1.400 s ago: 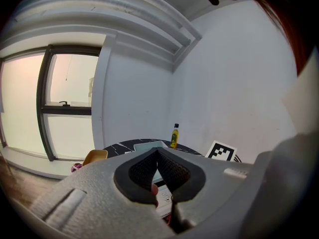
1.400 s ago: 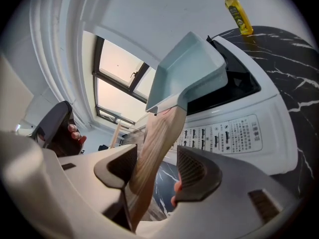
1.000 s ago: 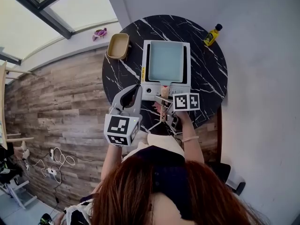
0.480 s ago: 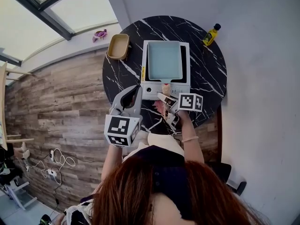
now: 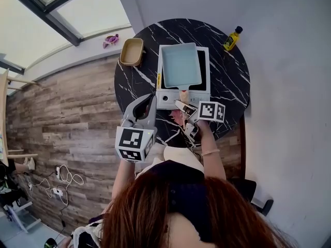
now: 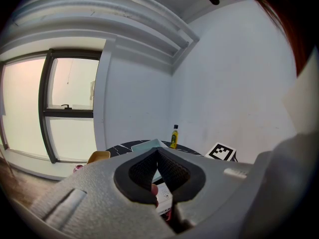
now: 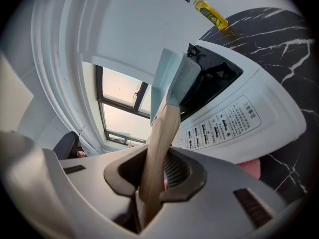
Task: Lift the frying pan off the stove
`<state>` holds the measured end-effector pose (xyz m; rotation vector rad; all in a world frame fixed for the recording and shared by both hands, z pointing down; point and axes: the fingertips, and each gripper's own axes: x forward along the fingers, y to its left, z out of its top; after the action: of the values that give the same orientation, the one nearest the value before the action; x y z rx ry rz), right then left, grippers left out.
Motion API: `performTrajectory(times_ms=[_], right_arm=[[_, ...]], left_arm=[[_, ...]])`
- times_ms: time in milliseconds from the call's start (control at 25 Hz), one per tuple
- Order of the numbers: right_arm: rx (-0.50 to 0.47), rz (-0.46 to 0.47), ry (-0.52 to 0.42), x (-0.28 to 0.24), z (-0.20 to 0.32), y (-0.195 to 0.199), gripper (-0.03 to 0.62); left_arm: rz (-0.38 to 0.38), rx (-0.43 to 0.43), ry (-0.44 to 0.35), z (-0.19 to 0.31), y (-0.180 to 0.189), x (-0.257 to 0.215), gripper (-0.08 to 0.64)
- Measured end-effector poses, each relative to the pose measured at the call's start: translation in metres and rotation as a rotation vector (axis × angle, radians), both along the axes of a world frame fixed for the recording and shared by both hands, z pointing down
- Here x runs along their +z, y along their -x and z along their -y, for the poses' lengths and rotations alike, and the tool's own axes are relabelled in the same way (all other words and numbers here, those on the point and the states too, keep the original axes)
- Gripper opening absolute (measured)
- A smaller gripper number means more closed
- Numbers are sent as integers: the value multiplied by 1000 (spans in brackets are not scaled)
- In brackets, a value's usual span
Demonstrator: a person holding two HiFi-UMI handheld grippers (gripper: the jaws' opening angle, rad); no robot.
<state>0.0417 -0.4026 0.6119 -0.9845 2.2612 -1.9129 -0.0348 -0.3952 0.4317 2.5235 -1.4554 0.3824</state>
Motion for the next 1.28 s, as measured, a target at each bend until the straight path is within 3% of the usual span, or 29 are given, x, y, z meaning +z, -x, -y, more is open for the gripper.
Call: performTrajectory(times_ms=[240, 720, 1280], right_arm=[[27, 29, 14, 0, -6, 3, 84], [37, 64, -48, -25, -25, 12, 83], [49, 60, -83, -48, -57, 18, 84]], left_arm=[[0, -5, -7, -4, 7, -2, 12], [-7, 4, -29, -29, 11, -11, 12], [-23, 13, -67, -65, 19, -26, 12]])
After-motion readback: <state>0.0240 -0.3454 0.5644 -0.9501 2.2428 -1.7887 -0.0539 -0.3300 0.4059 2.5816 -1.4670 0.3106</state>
